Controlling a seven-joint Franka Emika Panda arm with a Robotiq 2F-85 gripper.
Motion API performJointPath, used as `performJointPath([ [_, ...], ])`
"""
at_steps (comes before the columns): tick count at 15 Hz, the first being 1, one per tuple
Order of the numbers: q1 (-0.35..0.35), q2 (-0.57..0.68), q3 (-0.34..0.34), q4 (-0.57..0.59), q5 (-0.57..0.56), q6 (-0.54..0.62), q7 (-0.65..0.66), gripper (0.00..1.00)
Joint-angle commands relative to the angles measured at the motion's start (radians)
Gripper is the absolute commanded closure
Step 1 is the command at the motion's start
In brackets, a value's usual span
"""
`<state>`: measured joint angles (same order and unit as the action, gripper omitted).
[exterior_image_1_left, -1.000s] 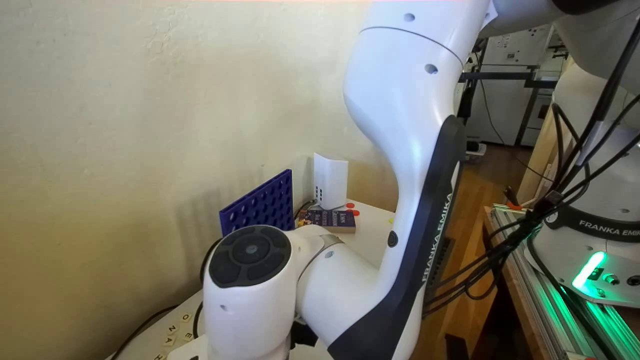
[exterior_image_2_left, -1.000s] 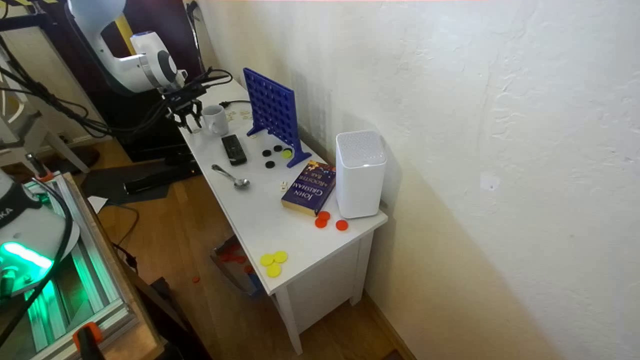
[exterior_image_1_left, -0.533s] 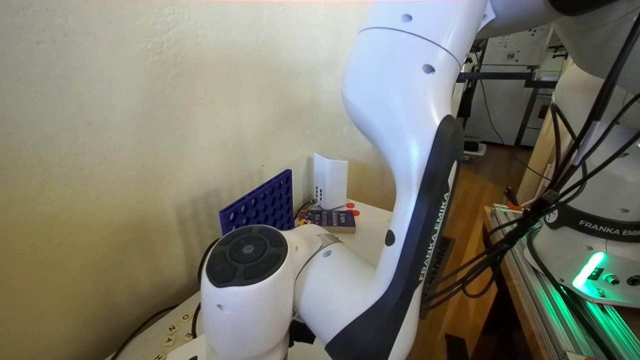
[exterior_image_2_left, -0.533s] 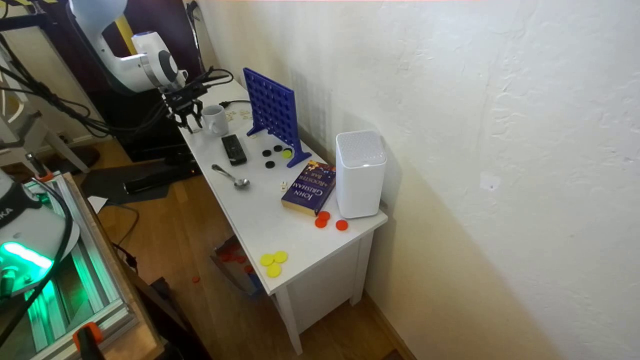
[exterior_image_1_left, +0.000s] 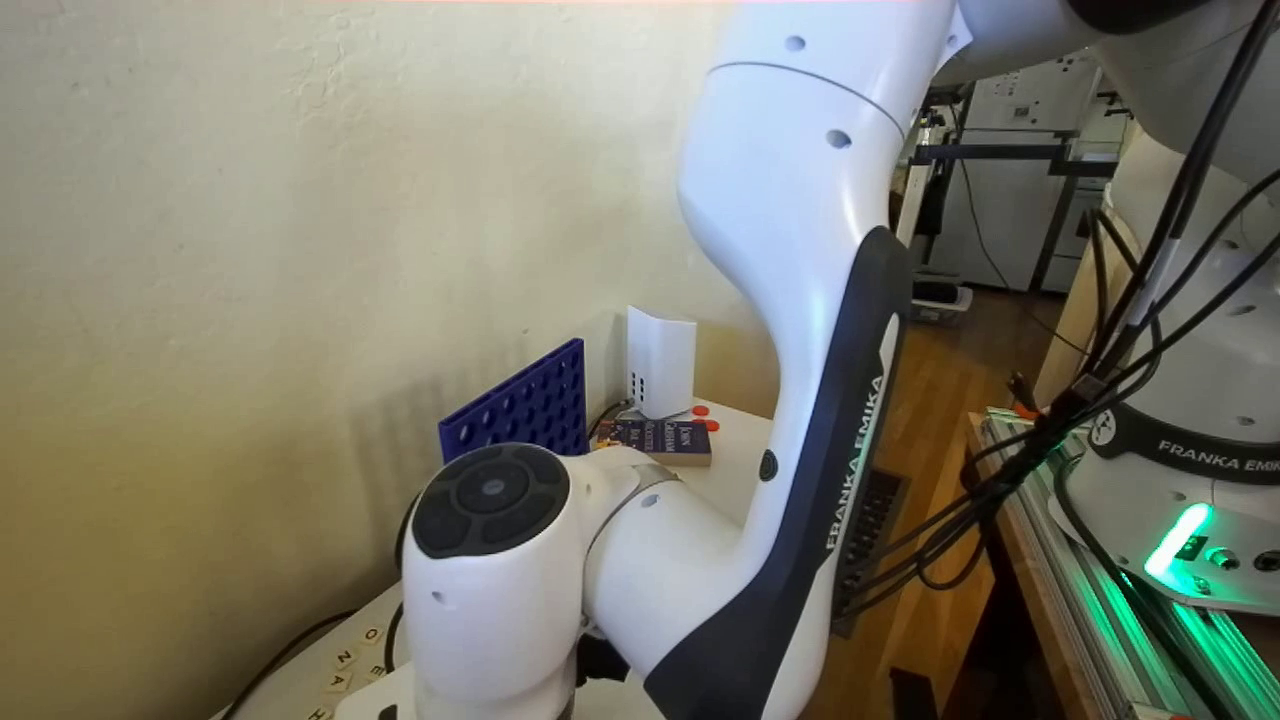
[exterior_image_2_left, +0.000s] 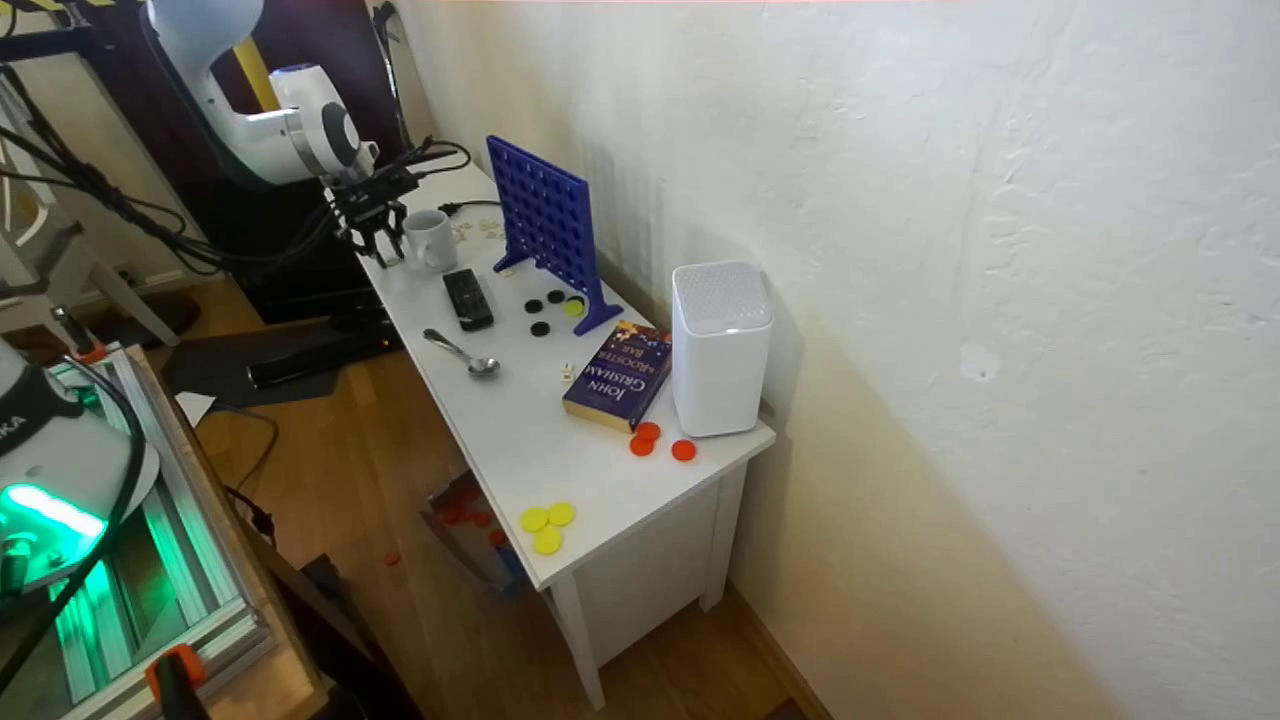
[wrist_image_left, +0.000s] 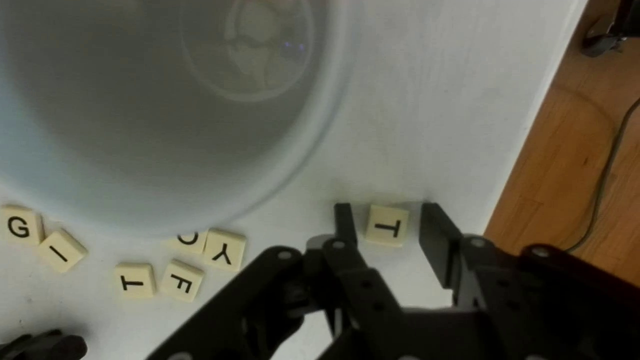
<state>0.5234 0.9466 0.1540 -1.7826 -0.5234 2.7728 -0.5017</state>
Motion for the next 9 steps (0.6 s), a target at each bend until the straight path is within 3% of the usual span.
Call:
performJointPath([
  [1, -0.036, 0.027, 0.04, 0.031, -0.013, -0.027, -0.032, 0.61],
  [4, -0.051, 0.036, 0.057, 0.041, -0.009, -0.038, -0.05, 0.68],
  [6, -0.055, 0.035, 0.063, 0.042, -0.009, -0.044, -0.054, 0.92],
  [9, -0.055, 0.03, 0.062, 0.042, -0.012, -0.05, -0.055, 0.97],
])
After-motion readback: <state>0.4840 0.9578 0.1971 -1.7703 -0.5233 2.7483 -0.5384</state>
